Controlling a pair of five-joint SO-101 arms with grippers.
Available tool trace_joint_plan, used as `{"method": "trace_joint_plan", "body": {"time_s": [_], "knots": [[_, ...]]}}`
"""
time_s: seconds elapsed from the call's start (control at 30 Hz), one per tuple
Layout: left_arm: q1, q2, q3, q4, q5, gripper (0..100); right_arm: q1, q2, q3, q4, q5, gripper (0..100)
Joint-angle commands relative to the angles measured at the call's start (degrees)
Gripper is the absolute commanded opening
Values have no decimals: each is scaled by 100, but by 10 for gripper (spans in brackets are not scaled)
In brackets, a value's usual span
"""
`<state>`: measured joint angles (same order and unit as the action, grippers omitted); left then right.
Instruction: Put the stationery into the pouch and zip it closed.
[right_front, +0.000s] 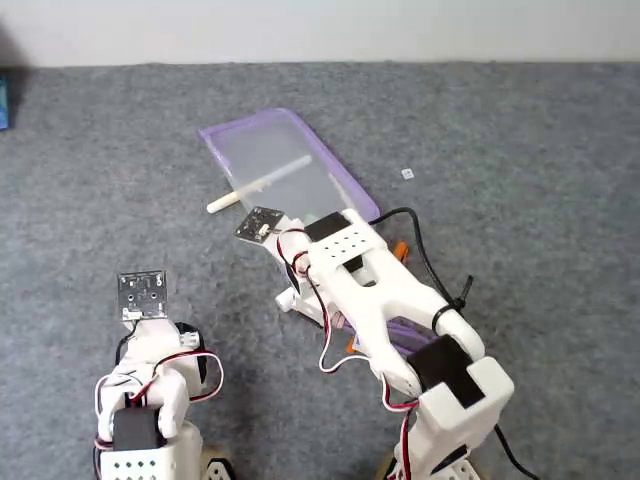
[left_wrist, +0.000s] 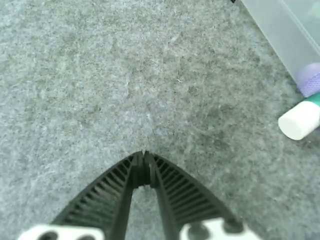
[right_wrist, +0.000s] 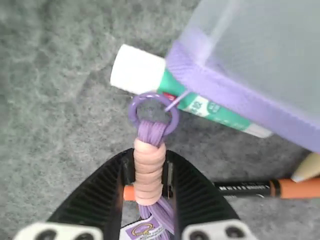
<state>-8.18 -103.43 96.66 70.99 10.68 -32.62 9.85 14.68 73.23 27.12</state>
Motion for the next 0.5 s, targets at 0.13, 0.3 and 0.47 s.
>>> {"method": "trace_joint_plan", "body": {"time_s": [0.13, 0.3, 0.47], "knots": [[-18, -70, -31, 18, 26, 14, -66, -1015, -747, 857, 35, 9], [-18, -70, -31, 18, 26, 14, -48, -1244, -747, 892, 9, 9], [-18, -70, -31, 18, 26, 14, -48, -1305, -809, 1042, 9, 9]]}}
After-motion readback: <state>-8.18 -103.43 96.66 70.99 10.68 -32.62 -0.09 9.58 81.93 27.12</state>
